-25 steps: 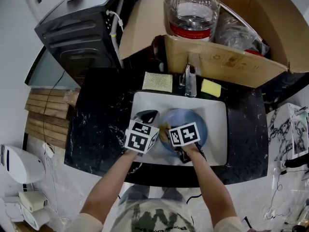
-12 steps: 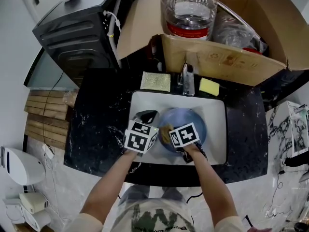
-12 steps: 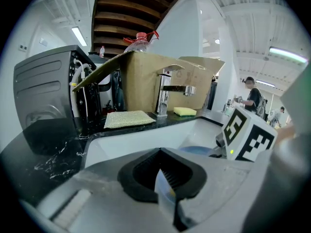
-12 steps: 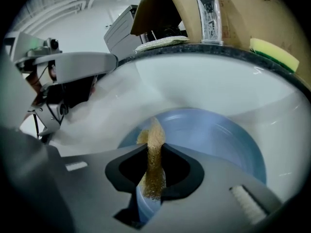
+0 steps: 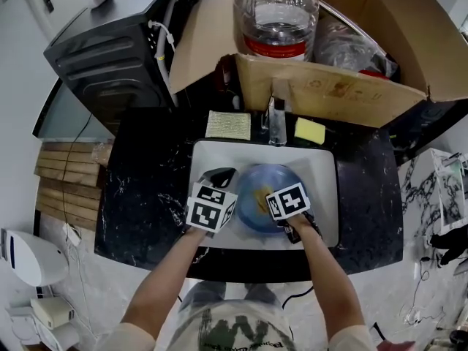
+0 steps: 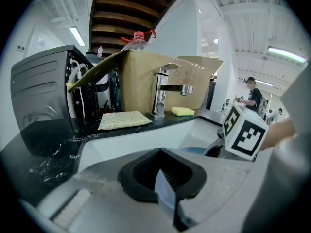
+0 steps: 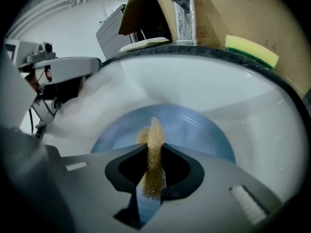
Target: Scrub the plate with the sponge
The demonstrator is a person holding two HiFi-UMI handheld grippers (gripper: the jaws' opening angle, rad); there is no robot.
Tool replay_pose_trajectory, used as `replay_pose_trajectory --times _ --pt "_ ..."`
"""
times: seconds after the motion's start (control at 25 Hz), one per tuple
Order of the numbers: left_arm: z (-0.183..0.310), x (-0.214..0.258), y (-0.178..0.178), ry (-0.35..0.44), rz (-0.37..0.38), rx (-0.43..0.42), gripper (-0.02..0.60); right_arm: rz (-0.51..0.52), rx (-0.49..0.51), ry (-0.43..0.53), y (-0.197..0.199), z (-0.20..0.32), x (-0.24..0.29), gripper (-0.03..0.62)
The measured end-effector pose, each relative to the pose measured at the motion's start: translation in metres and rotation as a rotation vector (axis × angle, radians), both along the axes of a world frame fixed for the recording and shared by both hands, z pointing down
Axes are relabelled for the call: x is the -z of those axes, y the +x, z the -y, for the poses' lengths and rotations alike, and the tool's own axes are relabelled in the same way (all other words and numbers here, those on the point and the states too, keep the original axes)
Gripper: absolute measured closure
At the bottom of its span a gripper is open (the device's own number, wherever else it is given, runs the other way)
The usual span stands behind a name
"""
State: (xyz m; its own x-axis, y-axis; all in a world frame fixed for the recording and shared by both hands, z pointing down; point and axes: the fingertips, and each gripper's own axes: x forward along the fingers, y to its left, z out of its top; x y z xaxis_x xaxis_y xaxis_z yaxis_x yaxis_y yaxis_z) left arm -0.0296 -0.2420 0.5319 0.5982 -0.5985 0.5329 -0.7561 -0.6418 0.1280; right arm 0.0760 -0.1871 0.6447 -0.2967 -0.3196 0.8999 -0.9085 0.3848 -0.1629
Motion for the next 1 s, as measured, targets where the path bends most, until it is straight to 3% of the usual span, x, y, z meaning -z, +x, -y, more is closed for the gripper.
replay_pose_trajectory --times 1.0 --pt "0.005 0.005 0.015 0.003 0.001 -0.024 0.578 -0.232 -0.068 -0.003 0.096 0.001 0.010 0.520"
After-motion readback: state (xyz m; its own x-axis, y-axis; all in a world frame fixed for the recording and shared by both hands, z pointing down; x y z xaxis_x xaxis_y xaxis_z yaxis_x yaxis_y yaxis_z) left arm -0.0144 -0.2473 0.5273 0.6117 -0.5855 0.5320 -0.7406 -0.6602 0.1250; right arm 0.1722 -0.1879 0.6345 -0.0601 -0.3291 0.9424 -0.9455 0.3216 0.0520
